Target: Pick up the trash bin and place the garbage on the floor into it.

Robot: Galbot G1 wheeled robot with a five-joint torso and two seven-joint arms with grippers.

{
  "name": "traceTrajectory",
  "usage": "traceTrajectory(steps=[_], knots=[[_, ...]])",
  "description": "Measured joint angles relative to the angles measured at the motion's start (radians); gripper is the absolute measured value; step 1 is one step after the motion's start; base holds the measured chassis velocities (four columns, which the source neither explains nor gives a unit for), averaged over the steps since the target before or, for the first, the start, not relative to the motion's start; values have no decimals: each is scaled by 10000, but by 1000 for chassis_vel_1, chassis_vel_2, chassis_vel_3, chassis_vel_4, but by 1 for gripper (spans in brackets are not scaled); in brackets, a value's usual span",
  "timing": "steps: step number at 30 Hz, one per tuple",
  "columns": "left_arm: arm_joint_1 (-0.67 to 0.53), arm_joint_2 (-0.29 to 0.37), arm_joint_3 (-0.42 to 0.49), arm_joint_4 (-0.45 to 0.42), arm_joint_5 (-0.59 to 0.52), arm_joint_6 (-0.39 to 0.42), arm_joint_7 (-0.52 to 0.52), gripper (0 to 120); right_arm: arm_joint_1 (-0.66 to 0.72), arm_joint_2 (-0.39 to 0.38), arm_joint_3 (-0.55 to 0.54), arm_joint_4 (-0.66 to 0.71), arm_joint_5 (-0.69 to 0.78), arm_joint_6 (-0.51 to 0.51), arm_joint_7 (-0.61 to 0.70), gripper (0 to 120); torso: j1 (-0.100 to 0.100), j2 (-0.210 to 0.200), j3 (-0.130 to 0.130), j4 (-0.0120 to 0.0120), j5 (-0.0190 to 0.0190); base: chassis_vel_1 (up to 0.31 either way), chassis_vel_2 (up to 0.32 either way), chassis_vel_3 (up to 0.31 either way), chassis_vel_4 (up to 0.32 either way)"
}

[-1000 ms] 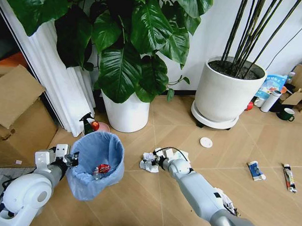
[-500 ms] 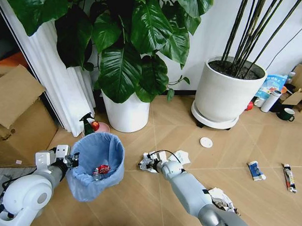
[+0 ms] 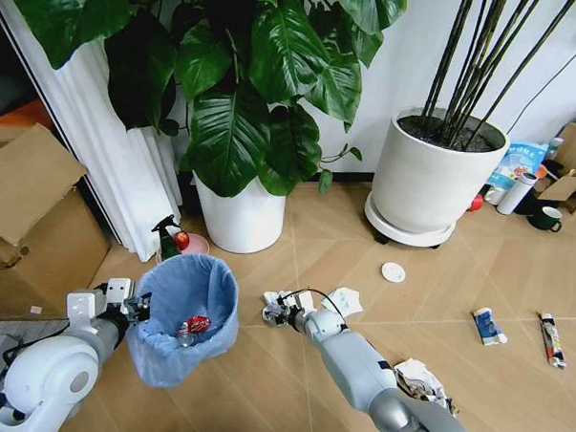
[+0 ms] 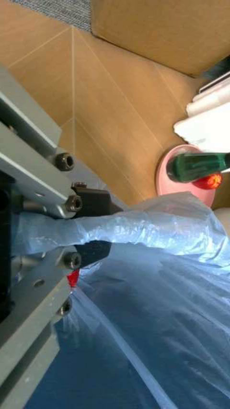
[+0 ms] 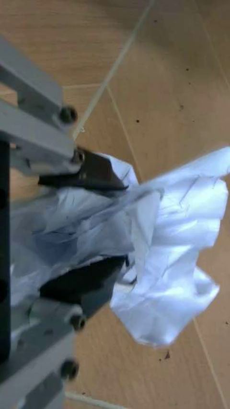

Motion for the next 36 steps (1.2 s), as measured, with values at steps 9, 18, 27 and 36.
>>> traceTrajectory(steps=[9, 18, 27, 36], knots=[[12, -7, 19, -5, -46, 0, -50, 0, -274, -212, 61, 625, -123, 65, 76, 5, 0, 0, 0, 1, 0, 0, 0, 0, 0], [-160, 216, 189, 82, -202, 0, -86, 0, -1121, -905, 424, 2592, -175, -36, 322, 0, -1, 1, 0, 0, 1, 0, 0, 0, 0], [-296, 482, 415, 298, -227, 0, 76, 0, -2036, -1636, 1092, 5374, 538, -399, 486, 0, -1, 1, 0, -1, 2, 0, 0, 0, 0], [-1027, 1180, 936, 1026, -212, 0, 725, 0, -2311, -2550, 1448, 9328, 1404, -643, 710, 0, -1, 2, 0, -1, 1, 0, 0, 0, 0]])
